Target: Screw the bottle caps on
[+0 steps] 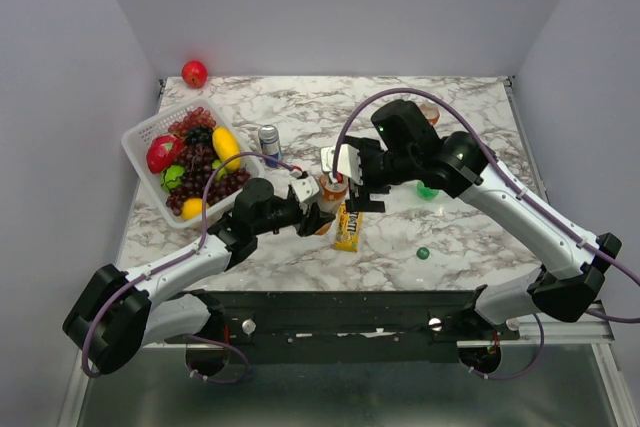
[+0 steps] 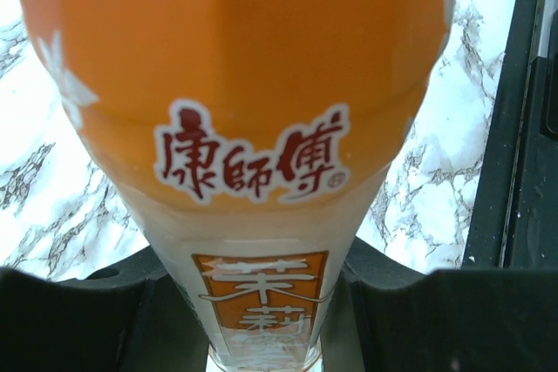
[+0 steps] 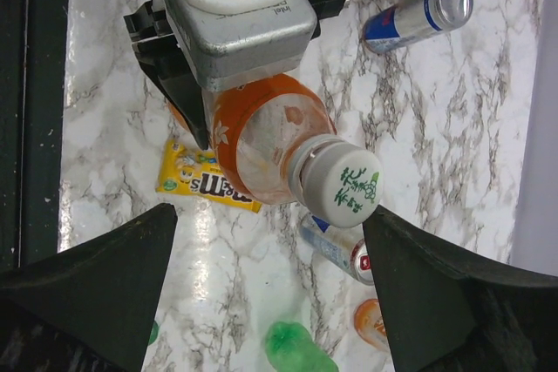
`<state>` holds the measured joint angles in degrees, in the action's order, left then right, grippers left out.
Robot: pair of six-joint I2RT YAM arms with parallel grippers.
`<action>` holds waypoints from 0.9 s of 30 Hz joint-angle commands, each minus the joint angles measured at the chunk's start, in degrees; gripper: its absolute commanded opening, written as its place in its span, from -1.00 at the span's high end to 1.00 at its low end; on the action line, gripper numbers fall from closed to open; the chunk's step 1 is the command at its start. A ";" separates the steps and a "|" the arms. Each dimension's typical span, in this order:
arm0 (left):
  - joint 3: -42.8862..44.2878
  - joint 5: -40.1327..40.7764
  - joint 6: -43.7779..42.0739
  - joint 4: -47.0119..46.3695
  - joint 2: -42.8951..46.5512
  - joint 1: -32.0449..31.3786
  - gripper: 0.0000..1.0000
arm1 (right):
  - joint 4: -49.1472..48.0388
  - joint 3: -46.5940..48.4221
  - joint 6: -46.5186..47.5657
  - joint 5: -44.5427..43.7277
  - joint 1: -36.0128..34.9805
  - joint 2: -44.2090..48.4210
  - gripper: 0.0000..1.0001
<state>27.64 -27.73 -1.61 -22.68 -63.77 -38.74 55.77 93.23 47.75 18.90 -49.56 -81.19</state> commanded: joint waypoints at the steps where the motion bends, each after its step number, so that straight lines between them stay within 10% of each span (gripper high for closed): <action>1: 0.93 1.53 1.17 -2.37 -0.13 0.42 1.00 | 0.39 -1.12 -1.69 -2.20 -0.54 1.56 -0.89; 13: 0.84 -2.32 -6.55 3.07 1.01 0.33 1.00 | 4.78 7.04 -5.39 -3.17 7.01 -1.16 -0.79; 27: 8.30 -7.08 -30.91 24.24 0.93 0.33 1.00 | 22.19 8.64 27.12 16.70 7.29 -0.20 -0.46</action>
<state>33.19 -32.12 -25.12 -5.23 -63.29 -38.61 70.63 103.07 64.90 29.93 -40.84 -82.08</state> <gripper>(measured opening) 0.501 0.729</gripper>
